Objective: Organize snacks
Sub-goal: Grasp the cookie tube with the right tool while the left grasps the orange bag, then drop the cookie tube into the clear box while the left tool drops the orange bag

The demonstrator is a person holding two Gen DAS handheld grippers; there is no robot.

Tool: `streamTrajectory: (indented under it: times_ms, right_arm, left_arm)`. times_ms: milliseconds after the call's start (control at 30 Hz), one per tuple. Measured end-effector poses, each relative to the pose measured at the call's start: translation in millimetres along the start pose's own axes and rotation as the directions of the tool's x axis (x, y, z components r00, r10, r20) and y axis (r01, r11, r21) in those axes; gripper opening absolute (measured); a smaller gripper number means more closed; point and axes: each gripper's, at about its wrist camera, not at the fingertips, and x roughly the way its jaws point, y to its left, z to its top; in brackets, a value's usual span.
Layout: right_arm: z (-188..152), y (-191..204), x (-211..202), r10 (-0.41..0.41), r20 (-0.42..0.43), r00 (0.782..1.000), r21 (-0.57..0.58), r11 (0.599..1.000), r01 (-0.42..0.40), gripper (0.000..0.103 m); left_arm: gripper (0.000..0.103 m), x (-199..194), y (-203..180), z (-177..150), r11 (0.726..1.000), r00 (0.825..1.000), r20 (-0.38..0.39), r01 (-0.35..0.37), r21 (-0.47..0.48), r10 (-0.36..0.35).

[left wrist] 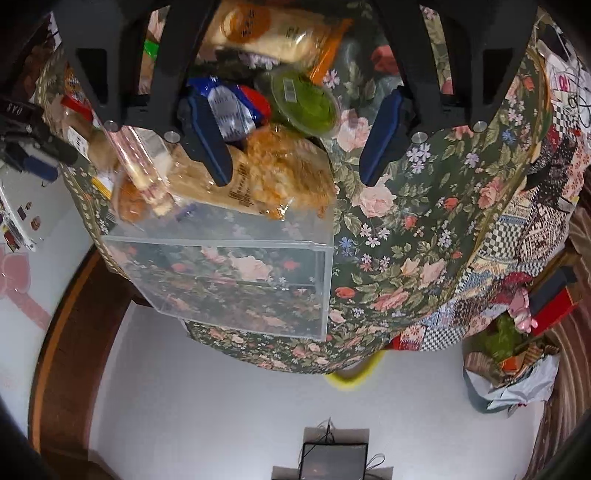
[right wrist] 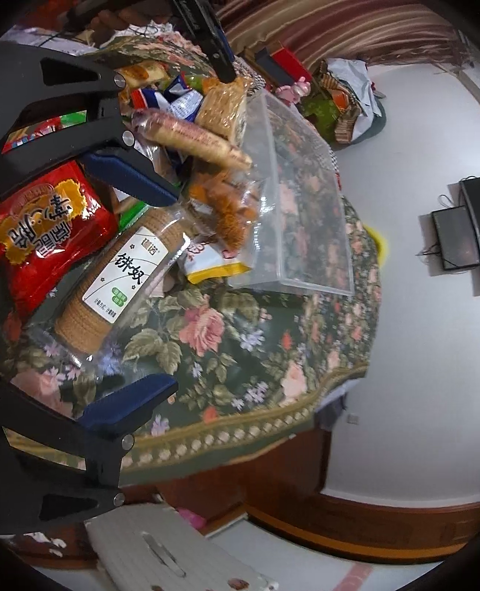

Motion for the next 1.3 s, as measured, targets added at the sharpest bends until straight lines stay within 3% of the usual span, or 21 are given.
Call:
streamTrajectory:
  times_ms: [167, 300, 433, 600, 667, 767, 1000, 1300]
  right_arm:
    - [-5.2, 4.8, 10.4, 0.03, -0.039, 0.999, -0.032, 0.999, -0.031, 0.09]
    - [-12.9, 6.4, 15.9, 0.01, -0.067, 0.998, -0.077, 0.997, -0.015, 0.089]
    - [-12.6, -3.0, 21.3, 0.038, -0.092, 0.995, -0.05, 0.998, -0.043, 0.089]
    - [-11.3, -3.9, 28.2, 0.088, -0.12, 0.989, -0.047, 0.994, -0.095, 0.079]
    - [-10.8, -2.3, 32.2, 0.106, -0.134, 0.985, -0.048, 0.992, -0.113, 0.074]
    - [-10.9, -2.5, 38.7, 0.14, -0.161, 0.977, -0.04, 0.988, -0.148, 0.056]
    - [-14.4, 4.2, 33.3, 0.107, -0.153, 0.982, -0.081, 0.989, -0.12, 0.033]
    - [-2.8, -12.7, 5.4, 0.058, -0.056, 0.997, -0.038, 0.997, -0.06, 0.031]
  left_arm:
    - [0.068, 15.3, 4.6, 0.7, 0.999, 1.0, -0.024, -0.018, -0.027, 0.018]
    - [0.063, 21.8, 14.9, -4.1, 0.998, 0.999, -0.054, -0.004, -0.062, 0.001]
    - [0.058, 21.1, 17.7, -8.0, 0.999, 0.998, -0.056, -0.003, -0.049, 0.0]
    - [0.04, 27.5, 11.2, -5.5, 0.999, 0.997, -0.073, 0.013, -0.036, -0.016]
    - [0.039, 30.2, 7.8, -6.0, 1.0, 0.997, -0.077, 0.004, -0.028, -0.006]
    - [0.036, 29.8, 3.4, -7.0, 1.0, 0.998, -0.061, -0.017, -0.003, 0.017]
    - [0.031, 14.2, 3.1, -7.9, 1.0, 0.999, -0.044, -0.01, 0.016, 0.011]
    - [0.031, -18.4, 1.6, -3.2, 0.999, 1.0, 0.024, -0.018, 0.038, 0.017]
